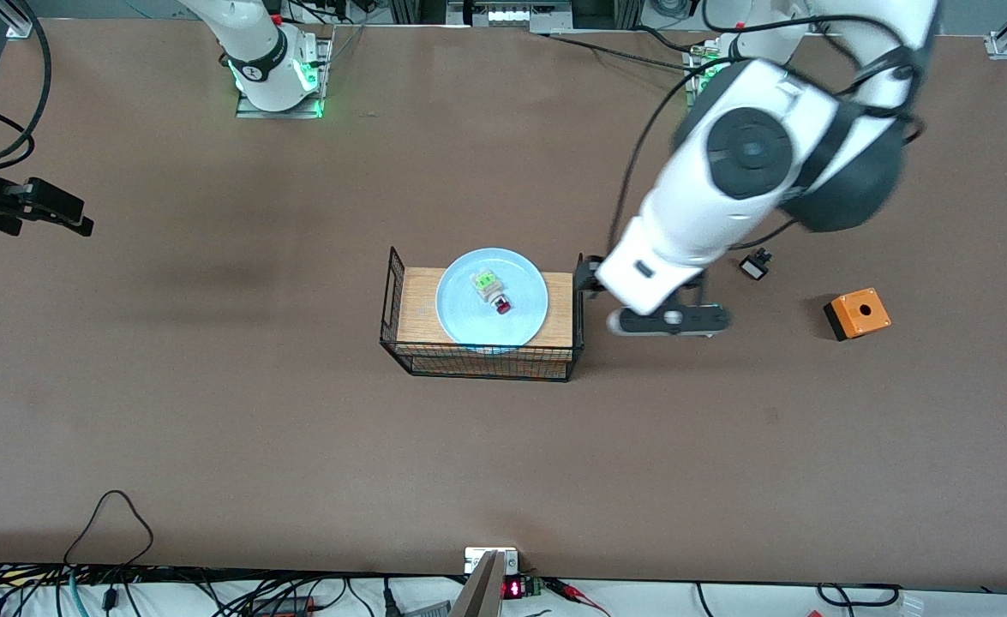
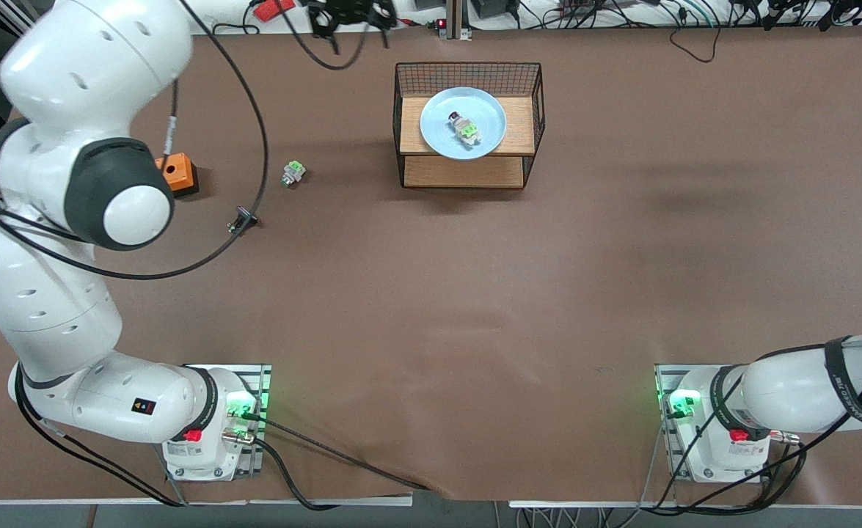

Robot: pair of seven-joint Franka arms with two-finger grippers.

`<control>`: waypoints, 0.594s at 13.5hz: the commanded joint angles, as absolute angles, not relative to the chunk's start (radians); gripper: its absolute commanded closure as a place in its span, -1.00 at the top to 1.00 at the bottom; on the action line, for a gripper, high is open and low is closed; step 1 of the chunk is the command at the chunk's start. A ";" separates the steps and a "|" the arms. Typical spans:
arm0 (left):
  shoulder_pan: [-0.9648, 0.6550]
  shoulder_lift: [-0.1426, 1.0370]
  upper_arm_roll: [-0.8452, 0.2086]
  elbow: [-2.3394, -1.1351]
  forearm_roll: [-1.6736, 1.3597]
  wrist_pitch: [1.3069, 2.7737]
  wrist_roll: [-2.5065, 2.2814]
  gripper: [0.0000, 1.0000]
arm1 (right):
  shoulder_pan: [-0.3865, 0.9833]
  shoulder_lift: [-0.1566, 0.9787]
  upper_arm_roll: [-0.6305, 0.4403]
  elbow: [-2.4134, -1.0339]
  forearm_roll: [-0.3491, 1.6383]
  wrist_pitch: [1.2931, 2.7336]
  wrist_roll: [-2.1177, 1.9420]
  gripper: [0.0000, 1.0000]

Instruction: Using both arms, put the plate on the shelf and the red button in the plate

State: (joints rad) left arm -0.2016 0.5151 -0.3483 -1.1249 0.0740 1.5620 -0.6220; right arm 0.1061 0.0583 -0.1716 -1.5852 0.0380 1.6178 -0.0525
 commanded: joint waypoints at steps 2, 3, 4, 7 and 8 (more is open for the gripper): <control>-0.154 0.390 -0.275 -1.216 0.089 1.489 -0.559 1.00 | 0.129 0.054 -0.172 -1.585 0.026 1.617 -0.055 1.00; -0.120 0.341 -0.250 -1.262 0.090 1.489 -0.463 1.00 | 0.133 0.055 -0.172 -1.585 0.025 1.617 -0.048 1.00; -0.104 0.297 -0.236 -1.323 0.087 1.491 -0.357 1.00 | 0.133 0.055 -0.172 -1.585 0.022 1.617 -0.040 1.00; -0.037 0.143 -0.183 -1.521 0.081 1.578 -0.250 1.00 | 0.135 0.055 -0.170 -1.585 0.021 1.617 -0.034 1.00; -0.020 0.105 -0.176 -1.567 0.080 1.609 -0.203 1.00 | 0.135 0.057 -0.170 -1.585 0.021 1.618 -0.034 1.00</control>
